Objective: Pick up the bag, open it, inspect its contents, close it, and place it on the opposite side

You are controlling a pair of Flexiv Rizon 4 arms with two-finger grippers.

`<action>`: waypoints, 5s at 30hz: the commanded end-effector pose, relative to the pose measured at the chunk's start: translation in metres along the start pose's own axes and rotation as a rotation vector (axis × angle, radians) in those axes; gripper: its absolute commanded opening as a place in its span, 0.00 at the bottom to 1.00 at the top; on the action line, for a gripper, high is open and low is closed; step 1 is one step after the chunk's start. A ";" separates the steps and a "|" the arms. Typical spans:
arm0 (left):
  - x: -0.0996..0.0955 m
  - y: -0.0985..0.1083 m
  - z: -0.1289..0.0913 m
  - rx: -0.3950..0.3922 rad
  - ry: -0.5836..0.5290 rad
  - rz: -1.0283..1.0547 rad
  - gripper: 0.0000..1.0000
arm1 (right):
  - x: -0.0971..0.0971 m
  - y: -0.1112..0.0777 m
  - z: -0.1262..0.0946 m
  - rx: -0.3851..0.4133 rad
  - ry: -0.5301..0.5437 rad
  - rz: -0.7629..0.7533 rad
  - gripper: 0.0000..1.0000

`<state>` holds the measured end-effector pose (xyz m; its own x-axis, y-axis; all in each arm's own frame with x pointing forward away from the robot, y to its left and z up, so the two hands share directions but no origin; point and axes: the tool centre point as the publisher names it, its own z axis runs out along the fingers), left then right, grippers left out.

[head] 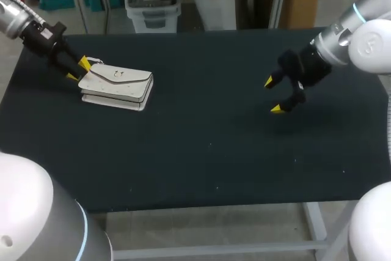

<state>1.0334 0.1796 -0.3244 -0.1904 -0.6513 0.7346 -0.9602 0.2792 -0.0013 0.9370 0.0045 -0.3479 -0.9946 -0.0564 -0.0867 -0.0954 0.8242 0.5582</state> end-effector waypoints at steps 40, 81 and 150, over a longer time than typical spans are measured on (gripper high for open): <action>-0.006 0.006 0.042 -0.151 -0.051 -0.040 0.00 | -0.001 -0.001 0.000 -0.003 0.002 -0.001 1.00; 0.066 0.038 0.124 0.201 0.066 -0.303 0.00 | -0.001 -0.001 0.000 -0.003 0.002 -0.001 1.00; 0.157 0.038 0.234 0.031 0.043 -0.167 1.00 | -0.001 -0.001 0.000 -0.003 0.002 -0.001 1.00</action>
<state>0.9199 -0.0812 -0.3701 -0.0193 -0.6588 0.7521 -0.9828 0.1509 0.1069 0.9371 0.0045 -0.3480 -0.9946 -0.0563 -0.0869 -0.0954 0.8240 0.5585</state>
